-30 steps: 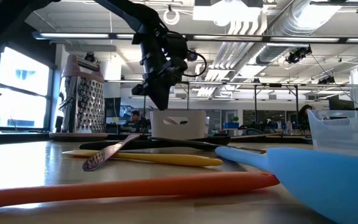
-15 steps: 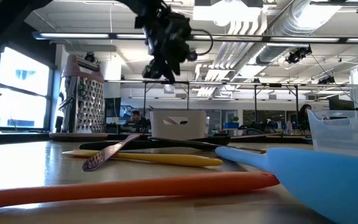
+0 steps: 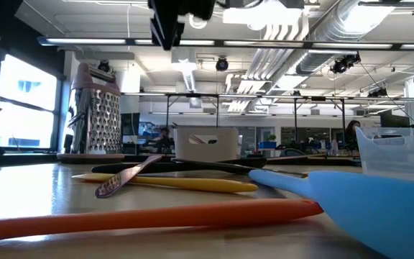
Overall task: Pick & Place Kitchen Items
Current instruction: Put the blue serving spoon into the transparent bin
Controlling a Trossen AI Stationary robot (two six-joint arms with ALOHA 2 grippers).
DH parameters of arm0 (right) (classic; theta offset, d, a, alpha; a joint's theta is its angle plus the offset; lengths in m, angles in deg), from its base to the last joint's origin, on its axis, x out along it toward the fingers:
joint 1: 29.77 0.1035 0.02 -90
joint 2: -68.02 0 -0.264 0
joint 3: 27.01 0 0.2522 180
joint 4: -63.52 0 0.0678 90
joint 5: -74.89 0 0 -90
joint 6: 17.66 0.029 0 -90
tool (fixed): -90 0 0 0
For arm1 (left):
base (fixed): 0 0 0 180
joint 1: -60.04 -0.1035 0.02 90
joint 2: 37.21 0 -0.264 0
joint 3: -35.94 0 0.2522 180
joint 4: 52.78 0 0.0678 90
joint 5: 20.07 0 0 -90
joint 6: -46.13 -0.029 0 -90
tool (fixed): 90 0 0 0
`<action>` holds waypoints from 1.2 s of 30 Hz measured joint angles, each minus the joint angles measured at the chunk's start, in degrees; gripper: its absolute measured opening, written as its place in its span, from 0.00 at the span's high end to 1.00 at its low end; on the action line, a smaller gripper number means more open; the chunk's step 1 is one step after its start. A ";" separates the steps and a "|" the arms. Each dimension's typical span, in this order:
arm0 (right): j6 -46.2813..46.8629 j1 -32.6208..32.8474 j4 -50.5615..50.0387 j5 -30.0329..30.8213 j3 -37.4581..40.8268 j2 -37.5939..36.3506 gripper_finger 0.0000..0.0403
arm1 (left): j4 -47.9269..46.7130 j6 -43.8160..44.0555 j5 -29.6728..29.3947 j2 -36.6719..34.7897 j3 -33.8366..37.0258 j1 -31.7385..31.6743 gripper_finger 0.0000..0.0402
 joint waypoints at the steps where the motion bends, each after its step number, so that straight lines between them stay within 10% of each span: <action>1: 0.08 -1.05 0.13 -2.81 0.00 0.00 0.70 | 0.11 -0.69 0.17 -0.09 0.00 1.72 0.73; 15: 0.15 -9.95 3.88 -27.36 -0.01 -0.02 0.70 | 0.12 -4.81 0.91 -1.14 0.06 25.18 0.73; 22: 7.54 -9.33 14.77 -51.08 -0.04 0.77 0.70 | 0.49 -1.87 -3.48 -1.14 0.06 33.02 0.73; 36: 31.36 -4.95 26.69 -52.48 -0.02 12.81 0.70 | 4.10 11.73 -24.45 -1.06 1.27 45.13 0.73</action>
